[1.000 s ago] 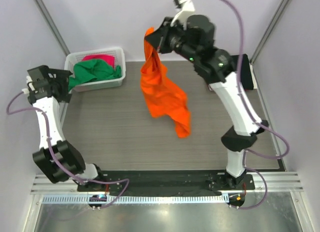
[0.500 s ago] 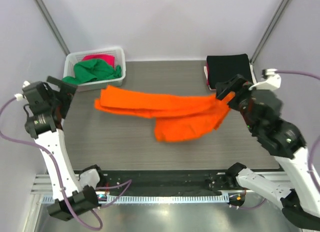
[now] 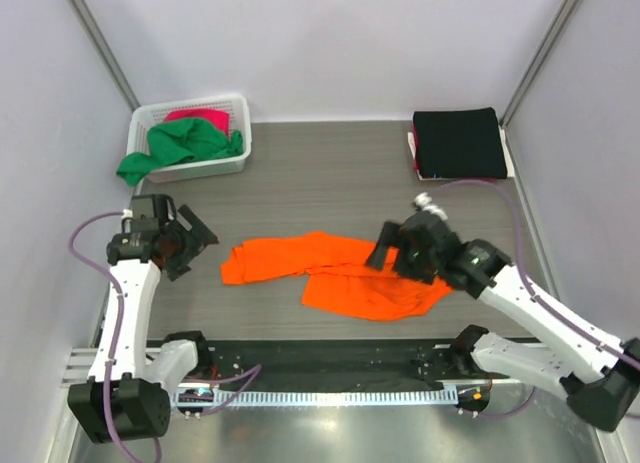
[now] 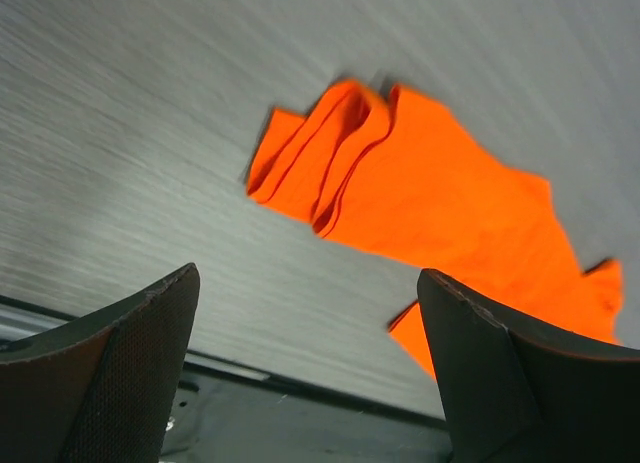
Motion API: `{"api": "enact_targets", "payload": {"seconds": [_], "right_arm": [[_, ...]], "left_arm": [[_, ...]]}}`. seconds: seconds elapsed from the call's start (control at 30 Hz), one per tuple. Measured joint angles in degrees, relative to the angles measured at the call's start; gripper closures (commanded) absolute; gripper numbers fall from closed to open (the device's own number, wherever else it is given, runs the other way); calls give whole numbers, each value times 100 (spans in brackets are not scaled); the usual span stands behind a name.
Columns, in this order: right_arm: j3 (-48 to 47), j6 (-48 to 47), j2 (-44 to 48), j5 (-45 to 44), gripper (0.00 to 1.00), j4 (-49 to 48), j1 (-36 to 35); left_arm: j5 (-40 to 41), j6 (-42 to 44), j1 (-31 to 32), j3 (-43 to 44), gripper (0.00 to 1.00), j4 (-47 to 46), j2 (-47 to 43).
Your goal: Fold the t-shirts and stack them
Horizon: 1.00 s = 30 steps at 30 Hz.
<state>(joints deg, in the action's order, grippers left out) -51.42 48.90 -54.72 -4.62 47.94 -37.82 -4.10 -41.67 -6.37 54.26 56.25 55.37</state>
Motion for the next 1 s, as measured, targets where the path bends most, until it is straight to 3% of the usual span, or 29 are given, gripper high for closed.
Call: {"api": "enact_targets", "payload": {"seconds": [0.1,0.17,0.37,0.53,0.7,0.8,0.9,0.93,1.0], "right_arm": [[83,570,-367,-98,0,-372,-1486],[188,831,-883,-192,2,-647,-1958],[551,990,-1998,-262,5,-1213,-2214],[490,938,-2269,-317,5,-1657,-2238],[490,841,-2271,-428,4,-1746,-2245],[507,813,-2155,-485,5,-1738,-2197],[577,769,-1884,-503,5,-1722,-2061],[616,734,-1764,-509,5,-1707,-1971],[682,680,-1561,-518,5,-1655,-1812]], "left_arm": [[111,-44,420,-396,14,-103,-9],[205,-153,763,-658,19,-188,76],[302,-433,1722,-1051,24,-697,761],[476,-662,2260,-1071,37,-1257,1346],[623,-780,2430,-1064,43,-1700,2041],[702,-863,2533,-1064,58,-1862,2382],[756,-988,2717,-1056,93,-1987,2551],[774,-1023,2769,-1047,100,-2013,2557],[815,-1071,2863,-944,100,-1989,2553]]}}
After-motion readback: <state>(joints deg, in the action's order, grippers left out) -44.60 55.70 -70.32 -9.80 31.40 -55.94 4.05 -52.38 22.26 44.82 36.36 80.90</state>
